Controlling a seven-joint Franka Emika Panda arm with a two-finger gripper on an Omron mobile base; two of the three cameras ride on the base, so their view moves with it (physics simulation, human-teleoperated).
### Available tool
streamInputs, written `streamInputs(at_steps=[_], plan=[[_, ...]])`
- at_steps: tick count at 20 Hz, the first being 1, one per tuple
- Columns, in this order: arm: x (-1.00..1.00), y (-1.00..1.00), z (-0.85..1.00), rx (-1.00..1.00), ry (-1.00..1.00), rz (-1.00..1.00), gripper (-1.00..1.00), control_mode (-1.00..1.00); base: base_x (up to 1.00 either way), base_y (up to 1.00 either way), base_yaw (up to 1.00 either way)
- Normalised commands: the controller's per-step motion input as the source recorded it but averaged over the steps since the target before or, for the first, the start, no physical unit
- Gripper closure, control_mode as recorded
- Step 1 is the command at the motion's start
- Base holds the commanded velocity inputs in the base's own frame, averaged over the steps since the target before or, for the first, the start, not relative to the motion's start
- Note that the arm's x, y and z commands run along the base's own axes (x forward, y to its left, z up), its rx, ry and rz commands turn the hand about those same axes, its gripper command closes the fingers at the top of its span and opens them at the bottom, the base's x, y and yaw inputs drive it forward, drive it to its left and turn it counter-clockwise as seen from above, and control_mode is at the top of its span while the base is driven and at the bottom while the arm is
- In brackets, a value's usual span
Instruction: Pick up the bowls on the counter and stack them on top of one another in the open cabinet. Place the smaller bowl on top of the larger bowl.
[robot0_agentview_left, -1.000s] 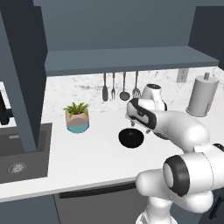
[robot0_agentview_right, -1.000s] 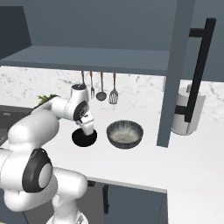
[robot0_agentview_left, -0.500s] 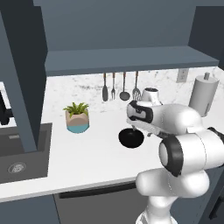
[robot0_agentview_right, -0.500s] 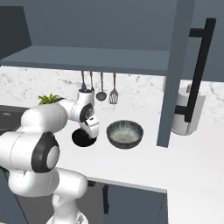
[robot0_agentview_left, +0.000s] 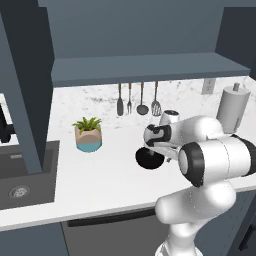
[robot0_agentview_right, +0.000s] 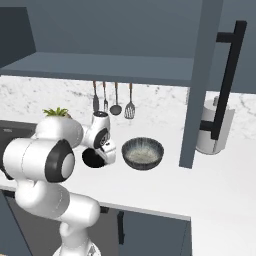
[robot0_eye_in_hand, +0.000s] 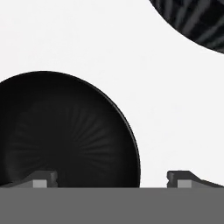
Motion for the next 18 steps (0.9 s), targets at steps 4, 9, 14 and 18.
streamInputs(at_steps=[4, 9, 14, 18], plan=[[0.01, 0.00, -0.40, 0.00, 0.00, 0.04, -1.00, -1.00, 0.00, 0.00, 0.00], [0.00, 0.00, -0.32, 0.00, -0.02, 0.04, -1.00, -1.00, 0.00, 0.00, 0.00], [0.00, 0.00, -0.12, 0.00, -0.03, 0.01, 1.00, -1.00, 0.00, 0.00, 0.00], [0.00, 0.00, 0.00, 0.00, 0.00, 0.00, 1.00, -1.00, 0.00, 0.00, 0.00]])
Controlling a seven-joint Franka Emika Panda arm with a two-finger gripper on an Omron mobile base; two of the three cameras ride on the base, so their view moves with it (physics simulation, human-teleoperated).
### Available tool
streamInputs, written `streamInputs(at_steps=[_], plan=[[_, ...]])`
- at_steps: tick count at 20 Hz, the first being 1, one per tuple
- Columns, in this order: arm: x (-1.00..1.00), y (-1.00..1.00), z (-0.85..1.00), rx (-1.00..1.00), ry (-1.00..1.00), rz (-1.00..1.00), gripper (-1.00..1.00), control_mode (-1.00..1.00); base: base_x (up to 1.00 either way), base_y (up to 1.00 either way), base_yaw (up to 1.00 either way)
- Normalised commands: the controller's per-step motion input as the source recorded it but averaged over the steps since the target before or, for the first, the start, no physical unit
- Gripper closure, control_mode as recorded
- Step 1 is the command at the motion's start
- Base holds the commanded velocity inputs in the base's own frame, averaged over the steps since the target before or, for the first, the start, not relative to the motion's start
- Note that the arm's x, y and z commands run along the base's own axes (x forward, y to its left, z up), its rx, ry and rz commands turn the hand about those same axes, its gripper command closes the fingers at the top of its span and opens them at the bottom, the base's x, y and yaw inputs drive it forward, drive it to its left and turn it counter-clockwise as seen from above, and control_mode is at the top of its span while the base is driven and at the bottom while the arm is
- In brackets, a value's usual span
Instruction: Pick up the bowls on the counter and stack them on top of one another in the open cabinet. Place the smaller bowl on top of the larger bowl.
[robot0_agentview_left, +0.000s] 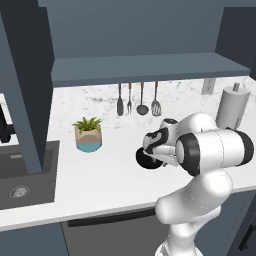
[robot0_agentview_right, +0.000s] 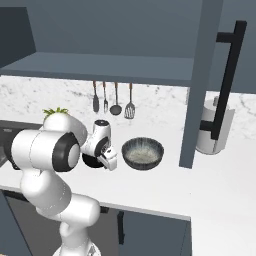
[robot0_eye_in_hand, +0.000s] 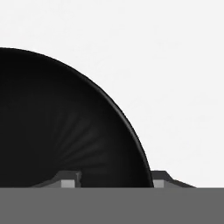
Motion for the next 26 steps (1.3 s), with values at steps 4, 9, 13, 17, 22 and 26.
streamInputs(at_steps=[4, 9, 13, 17, 22, 26], plan=[[0.00, 0.00, 0.01, 0.00, 0.00, 0.00, 1.00, -1.00, 0.00, 0.00, 0.00], [0.00, 0.00, 0.40, 0.04, -0.09, -0.01, 1.00, -1.00, 0.00, 0.00, 0.00], [0.00, 0.00, 0.85, 0.04, -0.15, -0.07, 1.00, -1.00, 0.00, 0.00, 0.00], [0.00, -0.15, 0.96, 0.03, -0.07, -0.10, 1.00, -1.00, 0.00, 0.00, 0.00], [0.00, -0.62, 0.54, 0.00, 0.04, -0.19, 1.00, -1.00, 0.00, 0.00, 0.00], [0.12, -0.98, 0.21, 0.02, 0.09, -0.18, 1.00, -1.00, 0.00, 0.00, 0.00]])
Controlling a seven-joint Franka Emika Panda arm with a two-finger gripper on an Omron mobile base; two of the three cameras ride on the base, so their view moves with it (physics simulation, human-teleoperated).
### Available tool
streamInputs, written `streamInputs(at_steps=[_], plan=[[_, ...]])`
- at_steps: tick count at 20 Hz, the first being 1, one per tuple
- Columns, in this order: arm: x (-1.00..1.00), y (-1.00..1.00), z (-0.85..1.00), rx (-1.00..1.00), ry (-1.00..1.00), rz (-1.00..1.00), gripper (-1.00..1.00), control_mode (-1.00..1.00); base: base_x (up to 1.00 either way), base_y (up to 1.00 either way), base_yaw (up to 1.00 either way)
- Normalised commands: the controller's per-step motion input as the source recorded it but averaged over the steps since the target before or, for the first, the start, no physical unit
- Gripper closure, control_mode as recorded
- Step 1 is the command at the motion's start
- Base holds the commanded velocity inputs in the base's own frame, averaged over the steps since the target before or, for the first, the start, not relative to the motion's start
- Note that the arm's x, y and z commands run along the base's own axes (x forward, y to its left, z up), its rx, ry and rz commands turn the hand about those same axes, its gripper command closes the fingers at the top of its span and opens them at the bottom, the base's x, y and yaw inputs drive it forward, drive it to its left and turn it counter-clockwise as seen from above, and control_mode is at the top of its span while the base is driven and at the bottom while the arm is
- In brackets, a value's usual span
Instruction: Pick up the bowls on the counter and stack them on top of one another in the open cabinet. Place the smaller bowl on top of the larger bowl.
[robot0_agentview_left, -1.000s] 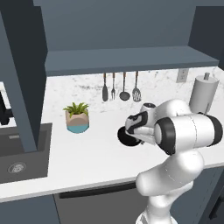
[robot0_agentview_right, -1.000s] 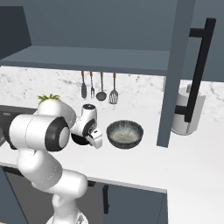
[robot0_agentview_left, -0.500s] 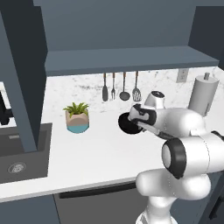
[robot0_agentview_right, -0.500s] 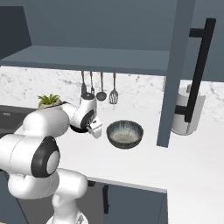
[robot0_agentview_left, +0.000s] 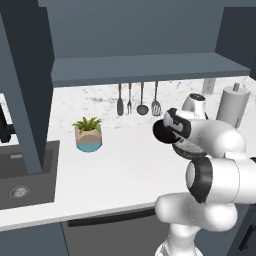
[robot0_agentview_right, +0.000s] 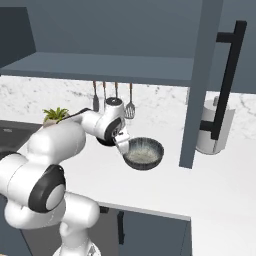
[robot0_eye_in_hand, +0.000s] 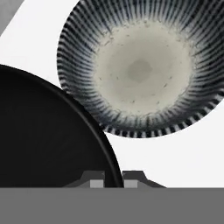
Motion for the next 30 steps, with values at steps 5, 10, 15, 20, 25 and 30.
streamInputs(at_steps=[5, 10, 15, 20, 25, 30], plan=[[0.05, -1.00, 0.00, 0.05, 0.02, -0.09, 1.00, -1.00, 0.00, 0.00, 0.00], [0.11, -0.38, -0.11, 0.00, 0.03, -0.01, 1.00, -1.00, 0.00, 0.00, 0.00], [0.16, -0.03, -0.45, -0.05, 0.10, 0.00, 1.00, -1.00, 0.00, 0.00, 0.00], [0.07, -0.45, -0.29, -0.01, 0.03, 0.00, 1.00, -1.00, 0.00, 0.00, 0.00], [0.07, -0.29, -0.10, 0.00, 0.01, 0.00, 1.00, -1.00, 0.00, 0.00, 0.00], [0.32, 0.01, -0.13, -0.01, 0.00, 0.00, -1.00, -1.00, 0.00, 0.00, 0.00]])
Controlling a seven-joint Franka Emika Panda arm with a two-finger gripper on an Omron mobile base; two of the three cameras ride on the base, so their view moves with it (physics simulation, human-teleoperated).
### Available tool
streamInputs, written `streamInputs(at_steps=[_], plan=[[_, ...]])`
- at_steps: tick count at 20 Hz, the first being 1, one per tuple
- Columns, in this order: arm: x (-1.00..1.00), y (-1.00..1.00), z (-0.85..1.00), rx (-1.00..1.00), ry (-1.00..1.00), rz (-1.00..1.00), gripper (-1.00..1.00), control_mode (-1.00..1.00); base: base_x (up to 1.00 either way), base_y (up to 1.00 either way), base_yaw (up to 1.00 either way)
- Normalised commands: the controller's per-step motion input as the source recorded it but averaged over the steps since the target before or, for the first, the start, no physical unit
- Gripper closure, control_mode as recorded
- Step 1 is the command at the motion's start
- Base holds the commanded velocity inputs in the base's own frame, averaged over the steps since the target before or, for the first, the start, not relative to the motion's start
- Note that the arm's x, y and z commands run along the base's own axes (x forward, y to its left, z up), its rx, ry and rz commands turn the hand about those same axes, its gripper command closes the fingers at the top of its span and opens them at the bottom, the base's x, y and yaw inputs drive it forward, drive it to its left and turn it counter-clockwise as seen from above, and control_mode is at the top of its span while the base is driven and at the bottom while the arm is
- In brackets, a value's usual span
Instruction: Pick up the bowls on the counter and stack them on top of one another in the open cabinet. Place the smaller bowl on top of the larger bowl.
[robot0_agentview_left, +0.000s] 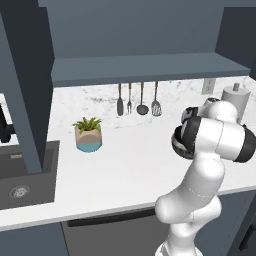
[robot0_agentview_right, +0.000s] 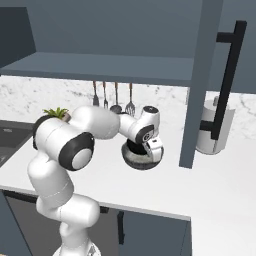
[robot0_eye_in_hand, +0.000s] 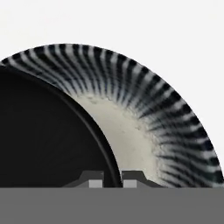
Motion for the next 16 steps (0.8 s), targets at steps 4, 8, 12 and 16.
streamInputs(at_steps=[4, 8, 12, 16], plan=[[0.24, 0.00, 0.00, 0.00, 0.00, 0.00, -1.00, -1.00, 0.00, 0.00, 0.00], [0.00, -0.07, 0.26, 0.04, 0.00, 0.00, -1.00, -1.00, 0.00, 0.00, 0.00], [-0.53, -0.49, 0.64, 0.12, 0.00, -0.01, -1.00, -1.00, 0.00, 0.00, 0.00], [-0.32, -0.30, 0.08, 0.02, 0.07, 0.00, -1.00, -1.00, 0.00, 0.00, 0.00]])
